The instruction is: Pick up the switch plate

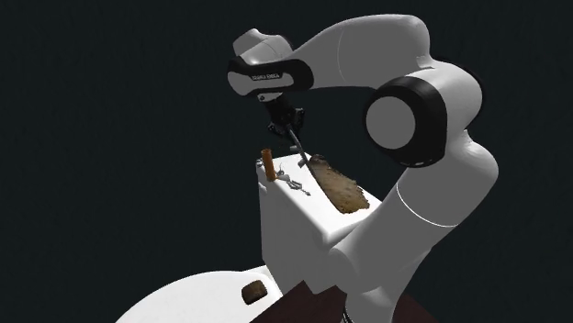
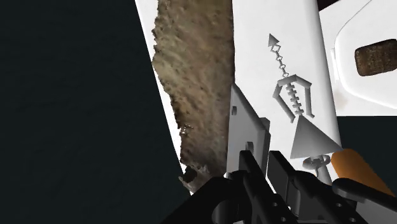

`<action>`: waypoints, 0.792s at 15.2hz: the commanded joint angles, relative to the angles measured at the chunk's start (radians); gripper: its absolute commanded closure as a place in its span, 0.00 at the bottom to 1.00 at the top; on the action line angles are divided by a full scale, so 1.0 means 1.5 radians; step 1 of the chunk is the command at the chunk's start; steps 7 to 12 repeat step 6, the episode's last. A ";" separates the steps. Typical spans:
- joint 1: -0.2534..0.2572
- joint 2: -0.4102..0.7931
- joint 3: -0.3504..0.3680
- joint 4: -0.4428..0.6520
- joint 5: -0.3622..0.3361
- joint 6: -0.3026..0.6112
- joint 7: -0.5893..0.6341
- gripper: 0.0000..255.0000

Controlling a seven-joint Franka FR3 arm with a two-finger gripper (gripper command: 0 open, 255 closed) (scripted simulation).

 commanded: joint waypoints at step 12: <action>-0.001 0.011 0.003 0.055 -0.002 -0.042 -0.014 1.00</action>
